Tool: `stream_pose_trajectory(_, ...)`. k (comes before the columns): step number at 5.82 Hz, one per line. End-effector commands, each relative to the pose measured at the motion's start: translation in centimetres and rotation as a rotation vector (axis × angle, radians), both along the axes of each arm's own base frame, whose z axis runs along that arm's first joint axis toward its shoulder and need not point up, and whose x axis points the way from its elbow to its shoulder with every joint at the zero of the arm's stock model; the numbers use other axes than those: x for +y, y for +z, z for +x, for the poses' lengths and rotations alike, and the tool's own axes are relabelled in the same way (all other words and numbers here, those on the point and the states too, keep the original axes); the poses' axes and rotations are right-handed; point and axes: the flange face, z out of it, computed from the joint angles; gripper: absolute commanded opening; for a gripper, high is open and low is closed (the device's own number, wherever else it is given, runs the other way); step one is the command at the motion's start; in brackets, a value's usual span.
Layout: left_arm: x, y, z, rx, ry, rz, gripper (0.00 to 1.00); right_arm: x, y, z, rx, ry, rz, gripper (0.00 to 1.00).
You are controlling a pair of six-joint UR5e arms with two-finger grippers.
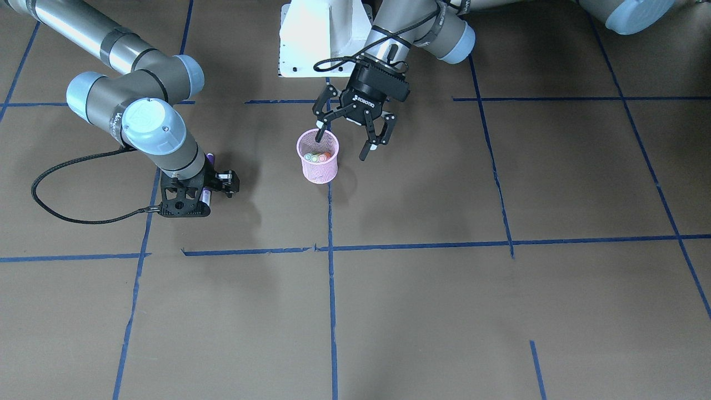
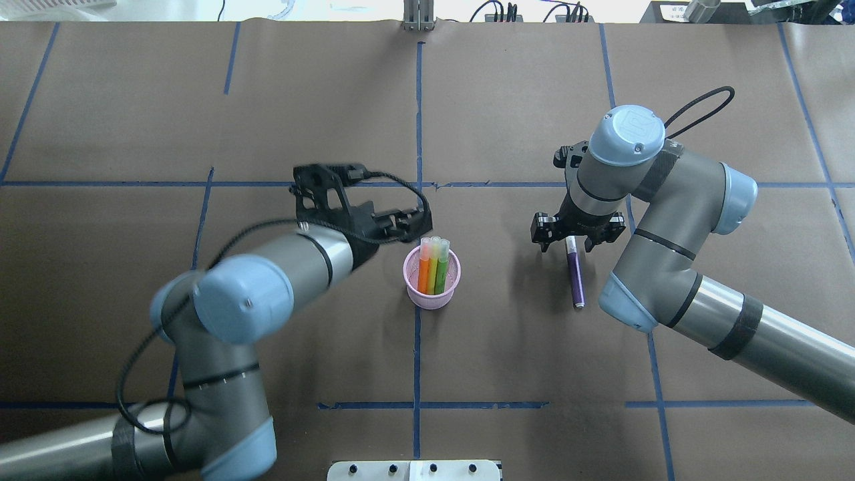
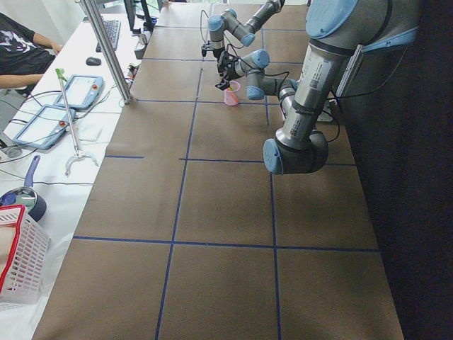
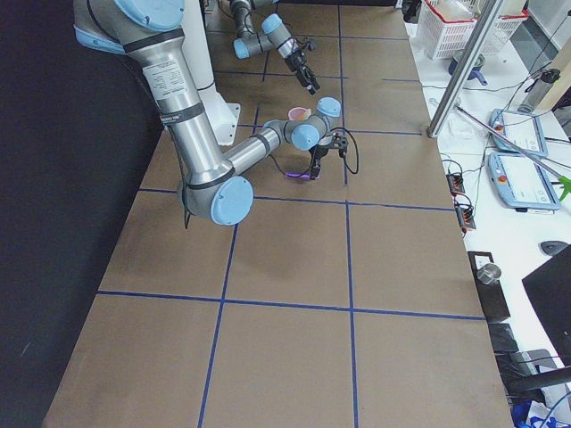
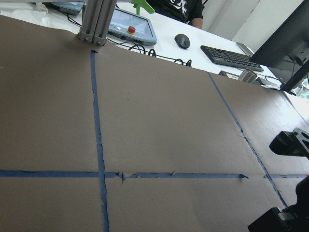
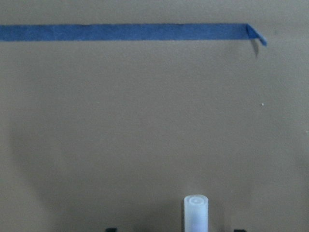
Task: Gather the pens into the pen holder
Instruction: 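Open and withdraw the left gripper while the right grasps the purple marker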
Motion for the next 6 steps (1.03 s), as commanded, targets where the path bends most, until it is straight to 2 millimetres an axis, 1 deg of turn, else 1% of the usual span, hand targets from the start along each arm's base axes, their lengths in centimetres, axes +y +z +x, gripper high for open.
stream_pose_trajectory(1, -8.2, 1.0, -8.4, -0.059, 0.138, -0.153, 1.00, 0.1, 0.2, 0.0, 0.002, -0.001, -0.003, 0.38)
stream_pose_trajectory(2, -11.7, 1.5, -13.5, -0.034, 0.185, -0.204, 1.00, 0.1, 0.2, 0.0, 0.002, -0.001, -0.003, 0.23)
stream_pose_trajectory(3, -13.9, 4.9, -18.1, -0.055, 0.244, -0.245, 1.00, 0.1, 0.1, 0.0, 0.001, -0.001, -0.002, 0.13)
stream_pose_trajectory(4, -15.5, 8.0, -21.9, -0.142, 0.300, -0.229, 1.00, 0.1, -0.1, 0.0, -0.003, -0.001, 0.001, 0.10)
stream_pose_trajectory(5, -17.0, 9.6, -25.6, -0.197, 0.332, -0.243, 1.00, 0.2, -0.8, 0.1, -0.014, -0.002, 0.008, 0.07)
stream_pose_trajectory(6, -17.9, 13.0, -29.4, -0.259, 0.377, -0.268, 1.00, 0.4, -1.9, 0.8, -0.034, 0.001, 0.029, 0.03)
